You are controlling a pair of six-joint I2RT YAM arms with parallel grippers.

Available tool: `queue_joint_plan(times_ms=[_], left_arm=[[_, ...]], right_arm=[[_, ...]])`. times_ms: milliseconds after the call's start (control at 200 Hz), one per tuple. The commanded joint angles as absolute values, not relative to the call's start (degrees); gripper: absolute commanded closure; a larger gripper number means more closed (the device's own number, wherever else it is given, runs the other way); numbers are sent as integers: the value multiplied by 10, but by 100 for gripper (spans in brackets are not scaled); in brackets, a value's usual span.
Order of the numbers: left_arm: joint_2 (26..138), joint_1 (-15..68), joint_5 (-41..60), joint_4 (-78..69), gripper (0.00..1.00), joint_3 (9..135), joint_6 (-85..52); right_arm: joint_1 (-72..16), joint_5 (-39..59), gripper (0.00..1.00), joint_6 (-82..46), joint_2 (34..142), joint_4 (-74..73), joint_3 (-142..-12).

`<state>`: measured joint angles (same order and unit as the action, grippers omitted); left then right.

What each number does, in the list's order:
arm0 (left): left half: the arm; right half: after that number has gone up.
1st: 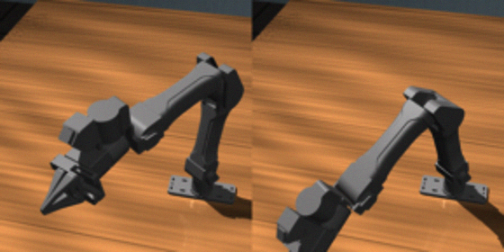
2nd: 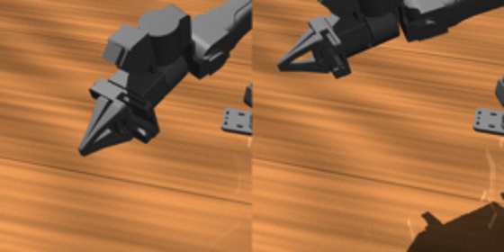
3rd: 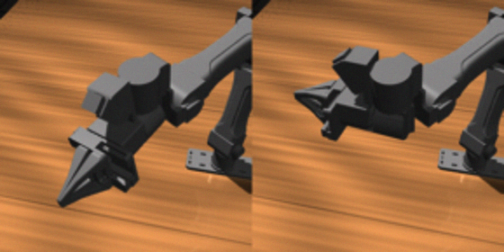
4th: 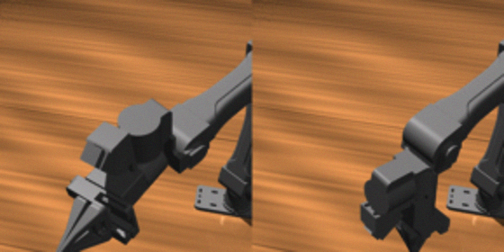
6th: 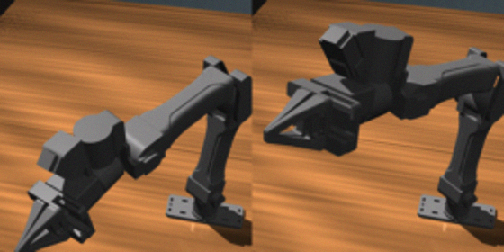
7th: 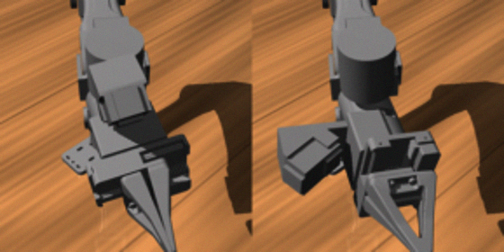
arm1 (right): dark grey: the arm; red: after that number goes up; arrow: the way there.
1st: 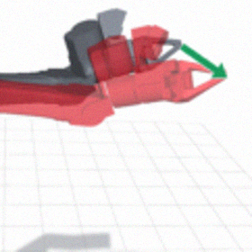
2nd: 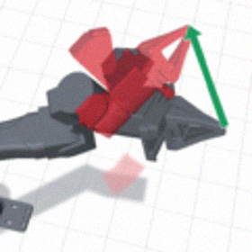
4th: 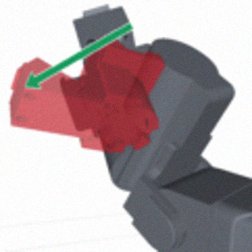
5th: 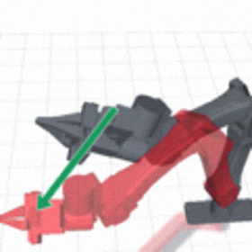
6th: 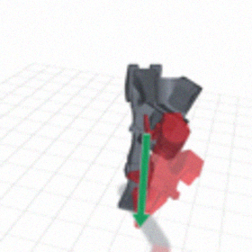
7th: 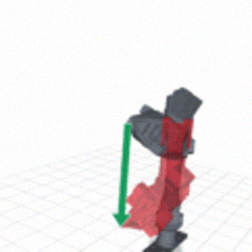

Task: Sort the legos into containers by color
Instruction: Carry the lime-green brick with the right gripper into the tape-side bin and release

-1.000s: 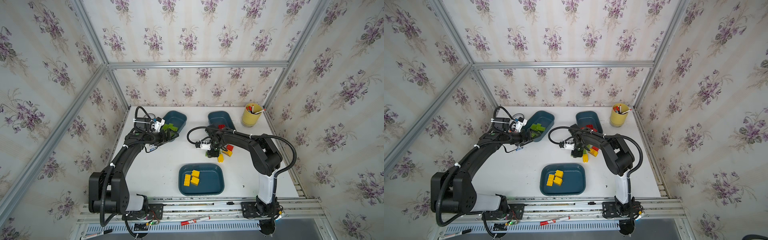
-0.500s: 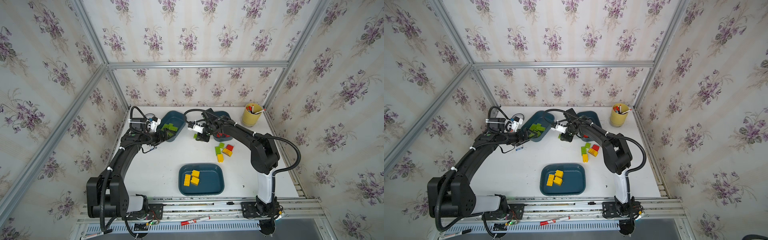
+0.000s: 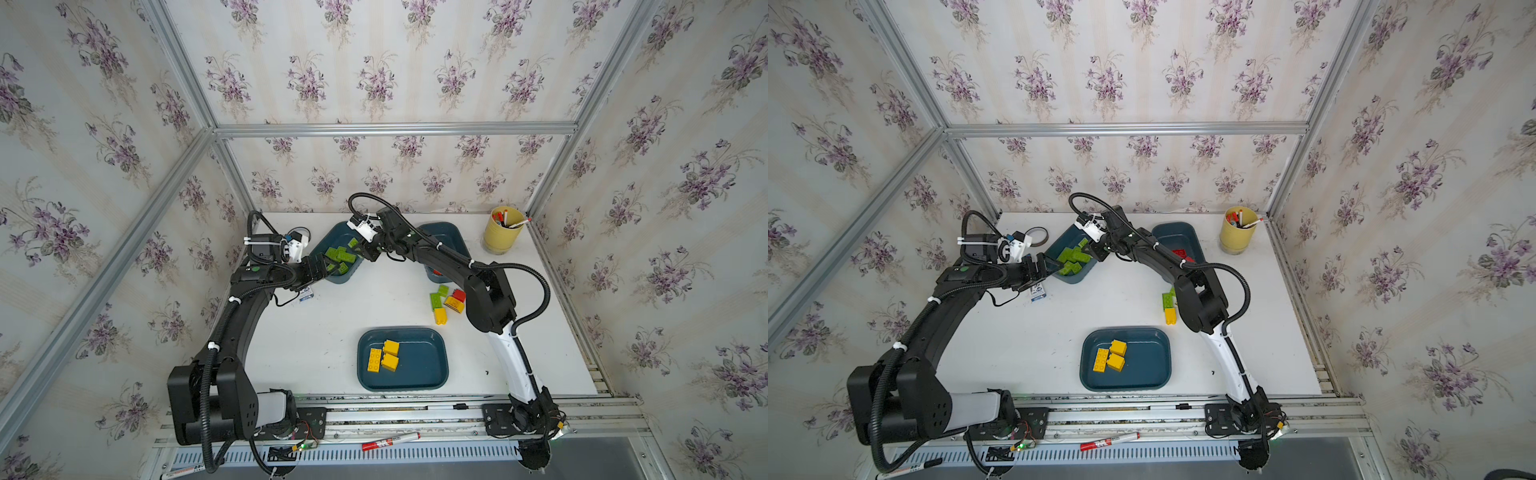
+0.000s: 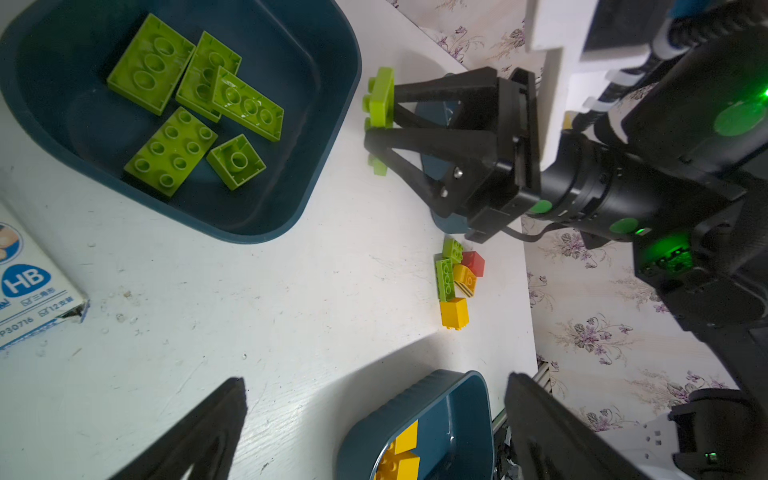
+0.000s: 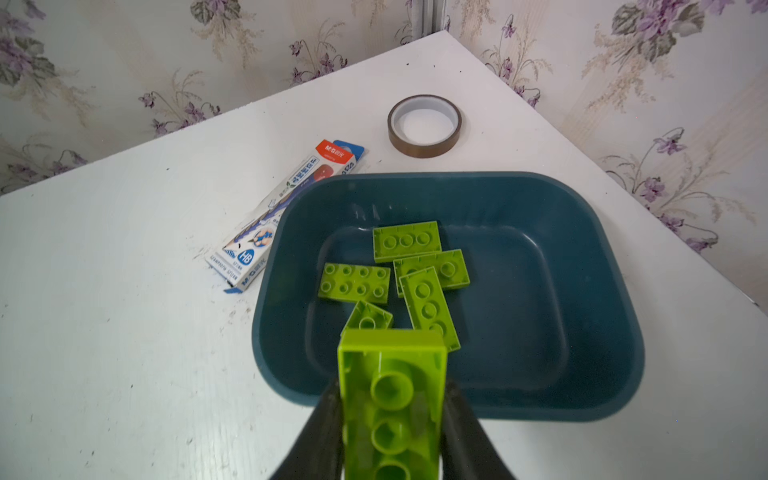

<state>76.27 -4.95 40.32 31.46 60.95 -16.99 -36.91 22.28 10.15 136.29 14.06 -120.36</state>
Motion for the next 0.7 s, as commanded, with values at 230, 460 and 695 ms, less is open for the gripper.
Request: queue_joint_plan(times_ms=[230, 460, 695], left_arm=[[765, -50, 399, 326, 1, 610, -154], [766, -51, 403, 327, 1, 605, -150], [760, -51, 409, 330, 1, 600, -145]], right_arm=[[-375, 139, 68, 39, 1439, 18, -1269], [-374, 105, 60, 73, 1498, 49, -1328], [-368, 118, 34, 94, 1509, 103, -1376]])
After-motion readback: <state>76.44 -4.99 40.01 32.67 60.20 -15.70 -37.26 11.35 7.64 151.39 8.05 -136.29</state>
